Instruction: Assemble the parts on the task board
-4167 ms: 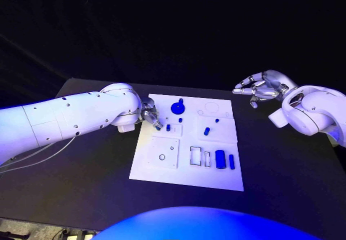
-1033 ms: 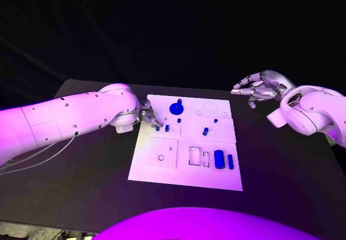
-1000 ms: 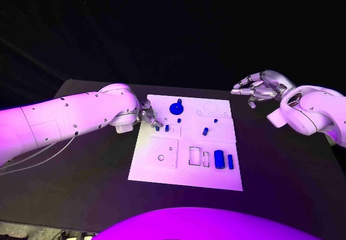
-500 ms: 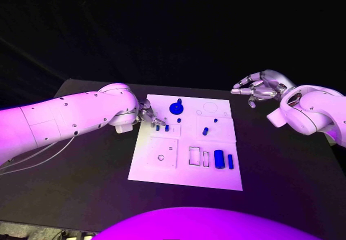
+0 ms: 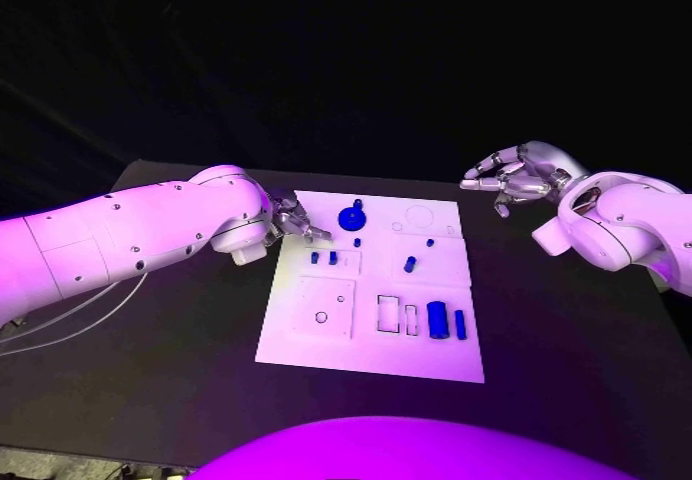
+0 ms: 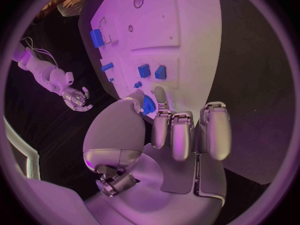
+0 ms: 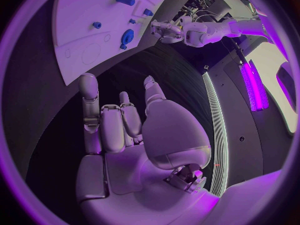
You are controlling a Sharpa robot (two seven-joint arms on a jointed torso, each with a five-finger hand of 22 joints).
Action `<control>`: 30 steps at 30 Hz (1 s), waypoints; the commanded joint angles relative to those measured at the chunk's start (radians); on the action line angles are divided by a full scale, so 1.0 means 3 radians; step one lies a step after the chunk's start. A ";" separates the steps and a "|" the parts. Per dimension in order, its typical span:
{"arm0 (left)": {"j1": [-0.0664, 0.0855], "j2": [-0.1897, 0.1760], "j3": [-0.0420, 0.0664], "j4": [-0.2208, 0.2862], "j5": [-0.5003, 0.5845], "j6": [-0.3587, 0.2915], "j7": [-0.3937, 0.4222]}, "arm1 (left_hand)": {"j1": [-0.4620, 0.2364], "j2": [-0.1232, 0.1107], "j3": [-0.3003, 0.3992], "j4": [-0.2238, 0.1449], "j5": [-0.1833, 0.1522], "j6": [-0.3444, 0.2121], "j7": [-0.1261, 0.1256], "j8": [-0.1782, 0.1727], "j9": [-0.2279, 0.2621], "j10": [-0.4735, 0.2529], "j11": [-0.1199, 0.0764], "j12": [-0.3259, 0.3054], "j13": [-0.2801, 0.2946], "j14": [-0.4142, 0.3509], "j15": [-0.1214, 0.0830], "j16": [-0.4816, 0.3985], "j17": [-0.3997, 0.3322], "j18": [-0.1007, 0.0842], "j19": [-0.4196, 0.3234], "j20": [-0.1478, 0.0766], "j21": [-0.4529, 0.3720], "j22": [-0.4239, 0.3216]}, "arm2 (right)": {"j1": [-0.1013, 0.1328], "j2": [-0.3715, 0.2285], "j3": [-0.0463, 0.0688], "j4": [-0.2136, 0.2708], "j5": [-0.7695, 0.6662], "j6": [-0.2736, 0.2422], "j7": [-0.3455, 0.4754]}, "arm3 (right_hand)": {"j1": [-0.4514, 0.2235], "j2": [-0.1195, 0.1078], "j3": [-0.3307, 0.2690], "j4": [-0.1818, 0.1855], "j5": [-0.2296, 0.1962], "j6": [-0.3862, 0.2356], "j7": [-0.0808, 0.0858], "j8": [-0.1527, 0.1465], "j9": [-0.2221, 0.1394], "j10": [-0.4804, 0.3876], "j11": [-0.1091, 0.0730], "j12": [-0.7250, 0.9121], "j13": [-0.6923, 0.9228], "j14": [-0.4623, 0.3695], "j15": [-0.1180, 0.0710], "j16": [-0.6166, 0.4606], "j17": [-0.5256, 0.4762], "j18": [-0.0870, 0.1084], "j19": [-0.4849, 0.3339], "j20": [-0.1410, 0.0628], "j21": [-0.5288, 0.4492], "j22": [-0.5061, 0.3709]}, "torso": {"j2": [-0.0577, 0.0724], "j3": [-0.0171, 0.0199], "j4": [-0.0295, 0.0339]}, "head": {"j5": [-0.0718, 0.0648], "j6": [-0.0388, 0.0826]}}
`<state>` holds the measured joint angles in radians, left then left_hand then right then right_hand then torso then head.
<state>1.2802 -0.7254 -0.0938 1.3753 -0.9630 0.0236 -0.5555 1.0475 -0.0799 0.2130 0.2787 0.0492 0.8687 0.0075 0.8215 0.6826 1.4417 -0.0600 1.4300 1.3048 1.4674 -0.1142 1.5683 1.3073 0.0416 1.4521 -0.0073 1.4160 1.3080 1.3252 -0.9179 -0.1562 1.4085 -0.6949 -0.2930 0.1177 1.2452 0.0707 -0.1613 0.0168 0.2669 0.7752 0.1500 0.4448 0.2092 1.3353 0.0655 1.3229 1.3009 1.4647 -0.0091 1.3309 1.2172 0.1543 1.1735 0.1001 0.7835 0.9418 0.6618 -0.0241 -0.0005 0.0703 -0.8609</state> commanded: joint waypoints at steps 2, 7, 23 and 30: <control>0.0003 0.0007 0.0016 0.0034 0.0234 -0.0555 0.0701 | 0.0446 0.0011 0.0268 -0.0072 -0.0008 -0.0313 0.0168 -0.0205 -0.0103 -0.0745 0.0170 -0.0742 -0.0845 0.0283 0.0133 -0.0059 0.0772 0.0248 -0.0628 0.0081 -0.0867 -0.0458 | -0.0001 0.0006 0.0001 -0.0005 -0.0005 0.0008 0.0026 | -0.0011 0.0029 -0.0032 0.0004 0.0013 -0.0021 0.0000 0.0025 0.0004 -0.0009 0.0006 -0.0001 -0.0005 0.0059 0.0007 -0.0021 0.0001 0.0032 -0.0028 0.0004 -0.0022 -0.0007 | 0.0000 0.0003 -0.0001 | -0.0019 0.0025; 0.0003 0.0065 0.0014 0.0068 0.0109 -0.0796 0.1214 | 0.1028 -0.0116 0.0737 -0.0270 0.0034 -0.0571 0.0382 -0.0596 -0.0396 -0.1939 0.0369 -0.1943 -0.1963 -0.1023 0.0338 -0.1473 -0.0892 0.0424 -0.1361 0.0235 -0.1971 -0.1372 | -0.0001 0.0011 0.0001 -0.0010 -0.0005 0.0006 0.0031 | -0.0011 0.0030 -0.0033 0.0005 0.0014 -0.0022 0.0000 0.0026 0.0004 -0.0015 0.0006 -0.0007 -0.0012 0.0058 0.0007 -0.0026 -0.0005 0.0033 -0.0032 0.0004 -0.0030 -0.0012 | 0.0002 0.0000 -0.0006 | -0.0051 0.0057; -0.0022 0.0372 -0.0126 -0.0117 -0.1417 -0.1259 0.1726 | 0.1279 -0.0561 0.1224 -0.0577 -0.0005 -0.0096 0.0370 -0.1256 -0.1123 -0.1867 0.0430 -0.2838 -0.2943 -0.0695 0.0380 -0.1521 -0.1032 0.0364 -0.0837 0.0327 -0.1569 -0.1031 | -0.0004 0.0013 0.0001 -0.0004 -0.0004 0.0004 0.0047 | -0.0010 0.0031 -0.0034 0.0004 0.0015 -0.0022 0.0000 0.0026 0.0004 -0.0017 0.0006 -0.0009 -0.0014 0.0058 0.0007 -0.0026 -0.0005 0.0033 -0.0030 0.0004 -0.0028 -0.0010 | 0.0002 0.0001 -0.0002 | -0.0101 0.0120; -0.0029 0.0446 -0.0140 -0.0197 -0.1758 -0.1029 0.1544 | 0.1204 -0.0620 0.1174 -0.0608 -0.0004 0.0089 0.0305 -0.1419 -0.1273 -0.1772 0.0396 -0.3036 -0.3181 -0.0367 0.0314 -0.1107 -0.0666 0.0229 -0.0440 0.0282 -0.0912 -0.0451 | -0.0005 0.0013 0.0001 -0.0003 -0.0004 0.0009 0.0045 | -0.0009 0.0032 -0.0034 0.0004 0.0016 -0.0023 0.0000 0.0027 0.0003 -0.0010 0.0006 -0.0002 -0.0006 0.0061 0.0007 -0.0018 0.0008 0.0030 -0.0024 0.0004 -0.0017 -0.0001 | 0.0002 0.0004 0.0003 | -0.0114 0.0119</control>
<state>1.2720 -0.5956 -0.1354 1.3194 -1.3844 -0.3243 -0.0740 1.4101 -0.2608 0.5682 0.0983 0.0484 0.8897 0.0998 0.4009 0.3047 0.9045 0.0590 0.5246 0.3571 1.3470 -0.0174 1.2239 1.0961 0.1224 1.3087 0.0794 1.1233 1.1557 1.3244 -0.9147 -0.1562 1.4071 -0.6949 -0.2931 0.1238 1.2452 0.0707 -0.1682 0.0182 0.2669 0.7752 0.1500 0.4487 0.2089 1.3353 0.0655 1.3230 1.2985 1.4647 -0.0091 1.3267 1.2186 0.1542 1.1698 0.1037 0.7782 0.9406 0.6618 -0.0232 -0.0006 0.0373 -0.8248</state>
